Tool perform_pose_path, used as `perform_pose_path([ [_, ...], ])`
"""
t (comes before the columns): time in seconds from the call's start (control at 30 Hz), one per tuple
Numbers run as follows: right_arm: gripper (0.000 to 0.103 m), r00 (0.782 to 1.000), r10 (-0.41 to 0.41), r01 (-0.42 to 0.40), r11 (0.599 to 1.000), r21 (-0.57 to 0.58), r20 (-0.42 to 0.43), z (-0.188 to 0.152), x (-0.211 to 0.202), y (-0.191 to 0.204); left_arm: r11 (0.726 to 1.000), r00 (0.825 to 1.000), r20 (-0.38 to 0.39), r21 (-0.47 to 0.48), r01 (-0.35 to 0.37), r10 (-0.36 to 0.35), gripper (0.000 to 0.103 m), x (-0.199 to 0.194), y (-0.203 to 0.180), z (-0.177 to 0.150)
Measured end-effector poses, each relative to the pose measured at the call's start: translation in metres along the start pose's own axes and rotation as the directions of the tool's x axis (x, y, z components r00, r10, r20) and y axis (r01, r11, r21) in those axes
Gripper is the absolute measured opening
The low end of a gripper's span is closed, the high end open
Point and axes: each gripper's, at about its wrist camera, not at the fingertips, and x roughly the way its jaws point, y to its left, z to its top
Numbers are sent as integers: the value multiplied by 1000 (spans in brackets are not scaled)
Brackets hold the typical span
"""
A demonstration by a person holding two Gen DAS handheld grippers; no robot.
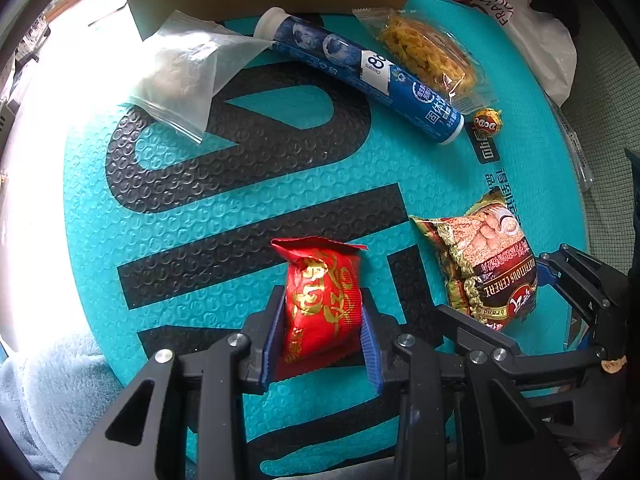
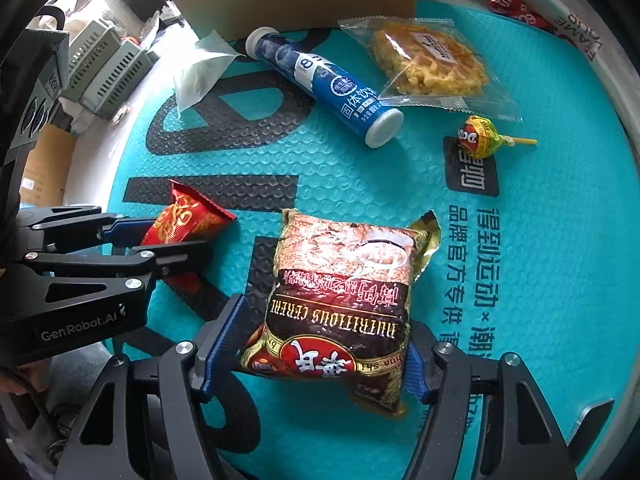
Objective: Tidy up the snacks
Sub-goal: 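Lift both held packets and carry them over the cardboard box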
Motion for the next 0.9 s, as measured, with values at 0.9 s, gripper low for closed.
perform_pose_path([
  [0.9,43,998,50,-50,999,14,48,-3,-14,15,1000,992,129,26,-16,13,32,-57,-2,-26],
])
